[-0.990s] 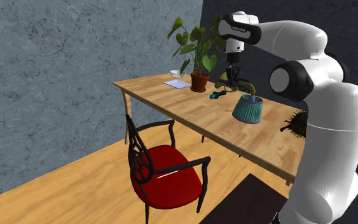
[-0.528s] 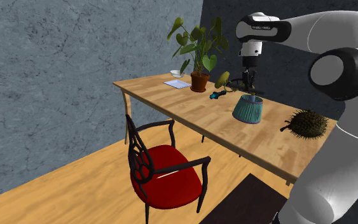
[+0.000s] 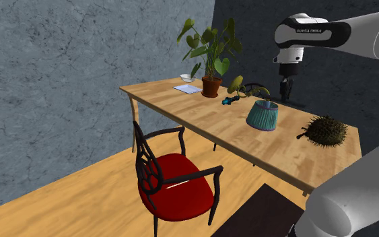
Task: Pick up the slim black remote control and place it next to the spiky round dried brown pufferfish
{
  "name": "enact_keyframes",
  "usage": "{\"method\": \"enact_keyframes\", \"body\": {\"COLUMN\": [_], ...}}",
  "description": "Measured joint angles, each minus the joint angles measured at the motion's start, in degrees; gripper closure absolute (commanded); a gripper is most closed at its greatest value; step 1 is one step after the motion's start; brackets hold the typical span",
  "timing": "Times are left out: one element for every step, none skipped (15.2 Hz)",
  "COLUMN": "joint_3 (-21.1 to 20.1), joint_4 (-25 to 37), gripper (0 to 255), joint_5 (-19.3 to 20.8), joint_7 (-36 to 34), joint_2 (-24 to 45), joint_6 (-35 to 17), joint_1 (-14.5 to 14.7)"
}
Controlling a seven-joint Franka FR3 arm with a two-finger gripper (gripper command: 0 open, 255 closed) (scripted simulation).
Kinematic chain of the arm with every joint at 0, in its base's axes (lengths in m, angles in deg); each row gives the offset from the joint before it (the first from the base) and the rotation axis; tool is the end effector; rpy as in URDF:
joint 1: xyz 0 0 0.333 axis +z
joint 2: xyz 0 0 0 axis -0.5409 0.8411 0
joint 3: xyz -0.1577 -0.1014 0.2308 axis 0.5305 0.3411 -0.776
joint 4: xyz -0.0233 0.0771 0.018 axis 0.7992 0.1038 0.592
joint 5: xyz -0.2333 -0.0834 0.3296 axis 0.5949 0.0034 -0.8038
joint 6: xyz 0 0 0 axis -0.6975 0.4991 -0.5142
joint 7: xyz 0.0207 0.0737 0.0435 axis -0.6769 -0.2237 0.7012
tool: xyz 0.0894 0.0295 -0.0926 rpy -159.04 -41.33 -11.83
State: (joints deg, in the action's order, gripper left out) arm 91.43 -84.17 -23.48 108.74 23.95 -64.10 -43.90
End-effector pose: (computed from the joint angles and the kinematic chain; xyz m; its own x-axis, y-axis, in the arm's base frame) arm 0.3709 -0.2978 0.5775 0.9656 0.1339 -0.2228 0.1300 -0.9910 -0.0323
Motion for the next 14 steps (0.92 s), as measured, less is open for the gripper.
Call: {"method": "enact_keyframes", "body": {"joint_3": [0.31,0.50,0.72,1.01,1.21,1.41,1.54,1.82,1.92,2.03,2.13,2.19,2.29,2.42], "joint_4": [-2.25,-4.05,-4.79,-5.62,-6.68,-8.52,-10.00,-11.15,-12.23,-13.45,-14.24,-15.21,-16.20,-16.85], "gripper": [255,255,255,255,255,255,255,255,255,255,255,255,255,255], "joint_5": [0.92,1.83,2.48,3.12,3.92,4.82,5.60,6.21,6.57,6.78,6.89,7.02,7.18,7.22], "joint_7": [0.55,1.01,1.56,2.15,2.74,3.20,3.61,4.03,4.10,4.00,3.92,3.78,3.67,3.55], "joint_2": [-2.12,-4.18,-5.56,-6.78,-8.49,-10.57,-12.41,-13.55,-14.38,-14.89,-15.09,-15.42,-15.77,-15.73], "joint_6": [-0.34,-0.28,0.15,0.35,0.83,0.84,1.03,0.85,0.55,-0.16,-0.76,-1.39,-2.03,-2.71], "joint_1": [-0.50,-0.96,-1.34,-1.74,-2.21,-2.76,-3.25,-3.63,-3.87,-4.00,-4.06,-4.13,-4.23,-4.23]}}
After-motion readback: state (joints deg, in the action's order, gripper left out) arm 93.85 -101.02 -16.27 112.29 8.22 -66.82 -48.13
